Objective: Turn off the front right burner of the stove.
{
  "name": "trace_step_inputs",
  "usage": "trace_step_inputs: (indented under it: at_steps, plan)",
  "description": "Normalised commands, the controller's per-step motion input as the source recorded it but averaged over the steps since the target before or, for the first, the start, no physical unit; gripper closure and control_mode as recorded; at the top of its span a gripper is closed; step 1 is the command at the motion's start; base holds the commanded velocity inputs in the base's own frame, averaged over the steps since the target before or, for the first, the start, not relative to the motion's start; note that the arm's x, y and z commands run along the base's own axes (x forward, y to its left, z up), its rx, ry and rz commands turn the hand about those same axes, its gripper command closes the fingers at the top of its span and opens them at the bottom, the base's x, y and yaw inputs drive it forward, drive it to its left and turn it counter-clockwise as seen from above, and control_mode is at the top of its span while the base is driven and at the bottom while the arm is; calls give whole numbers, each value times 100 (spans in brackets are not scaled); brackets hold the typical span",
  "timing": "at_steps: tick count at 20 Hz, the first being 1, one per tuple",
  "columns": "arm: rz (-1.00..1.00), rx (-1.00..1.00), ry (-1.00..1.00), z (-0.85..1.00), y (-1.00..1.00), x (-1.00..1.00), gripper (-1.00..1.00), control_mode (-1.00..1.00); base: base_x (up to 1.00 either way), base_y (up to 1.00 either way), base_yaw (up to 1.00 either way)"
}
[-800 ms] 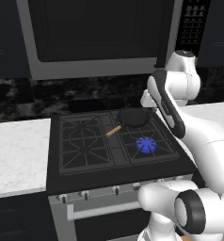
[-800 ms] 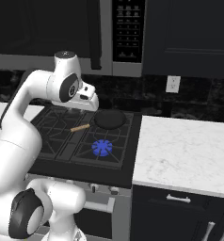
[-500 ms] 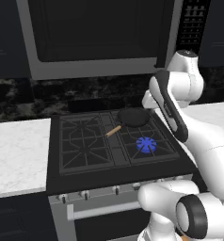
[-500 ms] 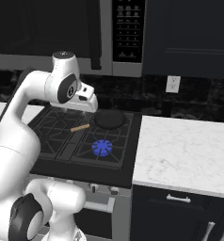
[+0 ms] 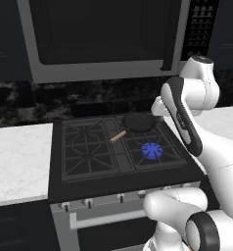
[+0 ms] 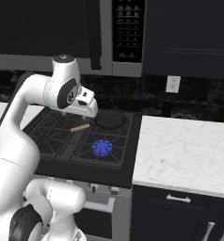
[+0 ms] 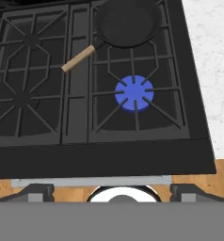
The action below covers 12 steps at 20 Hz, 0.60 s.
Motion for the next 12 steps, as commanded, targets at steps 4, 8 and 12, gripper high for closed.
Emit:
trace_step_inputs:
  at_steps: [4,8,12]
  plan:
    - [-13,13,0,-6,-30,-28,-100,-100,0,0,0]
    - [0,0,0,0,0,0,-100,-100,0,0,0]
    - [0,0,0,0,0,0,-100,-100,0,0,0]
